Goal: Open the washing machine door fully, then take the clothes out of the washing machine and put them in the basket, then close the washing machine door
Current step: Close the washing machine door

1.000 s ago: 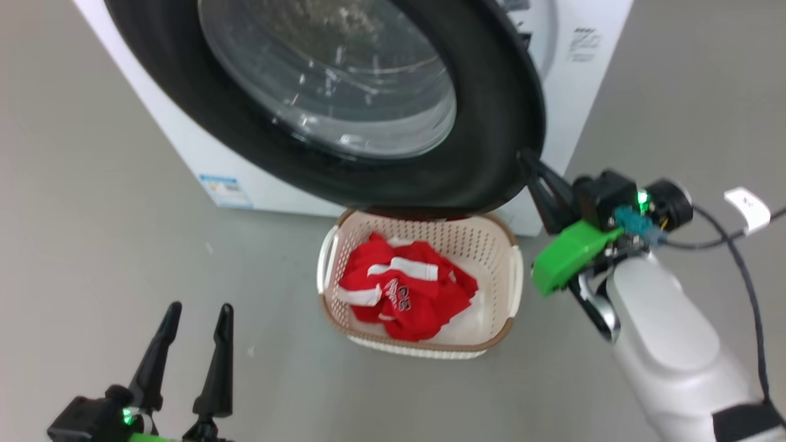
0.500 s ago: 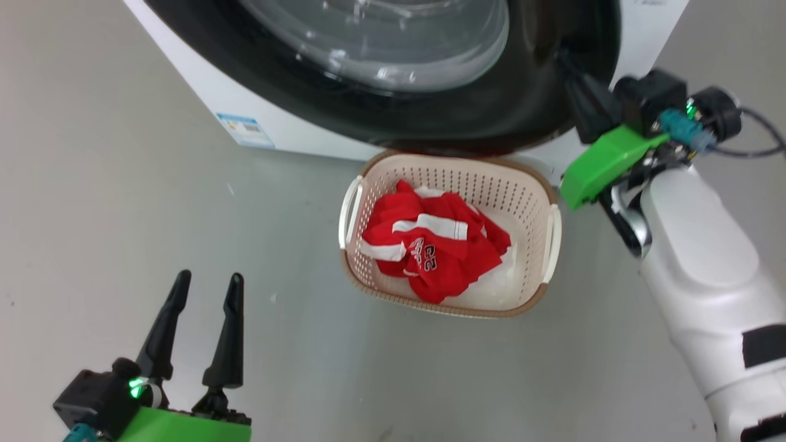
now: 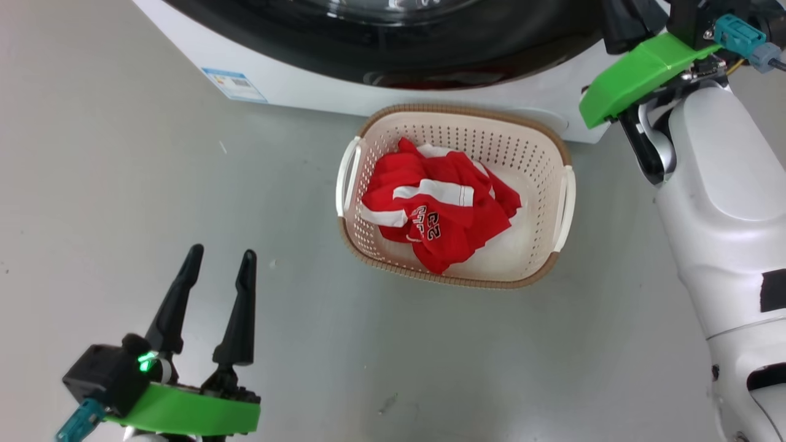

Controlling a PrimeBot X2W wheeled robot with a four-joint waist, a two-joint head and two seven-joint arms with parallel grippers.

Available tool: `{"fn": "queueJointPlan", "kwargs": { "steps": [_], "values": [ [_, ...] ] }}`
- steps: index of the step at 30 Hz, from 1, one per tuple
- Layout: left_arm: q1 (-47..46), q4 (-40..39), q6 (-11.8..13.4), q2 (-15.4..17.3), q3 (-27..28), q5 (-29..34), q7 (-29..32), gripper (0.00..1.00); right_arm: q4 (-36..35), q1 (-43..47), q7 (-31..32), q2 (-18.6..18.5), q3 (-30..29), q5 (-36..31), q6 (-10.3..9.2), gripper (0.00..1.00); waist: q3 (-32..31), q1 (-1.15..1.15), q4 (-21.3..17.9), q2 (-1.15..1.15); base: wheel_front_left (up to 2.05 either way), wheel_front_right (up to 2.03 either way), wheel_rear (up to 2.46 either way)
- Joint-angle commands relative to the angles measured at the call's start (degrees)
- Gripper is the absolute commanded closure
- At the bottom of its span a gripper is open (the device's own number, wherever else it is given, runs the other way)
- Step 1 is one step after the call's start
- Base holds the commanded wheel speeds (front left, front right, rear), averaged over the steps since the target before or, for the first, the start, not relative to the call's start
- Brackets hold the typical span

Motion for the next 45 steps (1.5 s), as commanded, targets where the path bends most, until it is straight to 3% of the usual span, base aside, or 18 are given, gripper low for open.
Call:
{"fn": "queueJointPlan", "kwargs": {
  "steps": [1, 9, 17, 19, 20, 25, 34, 45],
  "values": [
    [-1.2, -0.9, -0.3, 1.0, 1.8, 0.8, -0.6, 0.0, -2.4, -2.2, -0.3, -0.1, -1.9, -0.5, -0.91, 1.0, 0.8, 0.0, 0.0, 0.0, 0.0, 0.0, 0.0],
    [-1.9, -0.1, -0.6, 1.2, 1.8, 1.3, -0.6, 0.0, -4.9, -0.2, -0.3, 1.1, -3.5, -2.7, -0.91, 1.0, 1.2, 0.0, -0.9, 0.0, 0.0, 0.0, 0.0],
    [-2.3, 0.7, -0.8, 1.3, 1.7, 1.4, -0.6, 0.0, -8.1, 4.7, -0.3, 1.5, -0.8, -1.1, -0.91, 1.0, -0.8, 0.0, -3.1, 0.0, 0.0, 0.0, 0.0],
    [-2.3, 1.0, -0.8, 1.3, 1.8, 1.2, -0.6, 0.0, -9.2, 6.6, -0.3, 1.5, 0.5, 0.2, -0.91, 0.3, -1.5, 0.0, -3.9, 0.0, 0.0, 0.0, 0.0],
    [-2.3, 1.2, -0.8, 1.4, 1.7, 1.1, -0.6, 0.0, -9.6, 7.7, -0.3, 1.5, 1.2, 1.4, -0.91, 0.0, -1.9, 0.0, -4.3, 0.0, 0.0, 0.0, 0.0],
    [-2.5, 2.4, -0.8, 1.5, 1.7, 1.3, -0.6, 0.0, -12.7, 12.6, -0.3, 1.5, 3.7, 3.2, -0.91, 0.0, -4.0, 0.0, -6.8, 0.0, 0.0, 0.0, 0.0],
    [-2.1, 3.5, -0.8, 1.7, 2.6, 0.9, -0.6, 0.0, -17.9, 21.6, -0.3, 1.5, 2.6, 2.6, -0.91, 0.0, -7.9, 0.0, -11.2, 0.0, 0.0, 0.0, 0.0],
    [0.0, 4.6, -0.7, 2.3, 3.5, 0.1, -0.6, 0.0, -24.5, 33.2, -0.3, 1.5, -6.5, 1.8, -0.91, 0.0, -12.6, 0.0, -16.6, 0.0, 0.0, 0.0, 0.0]
  ]
}}
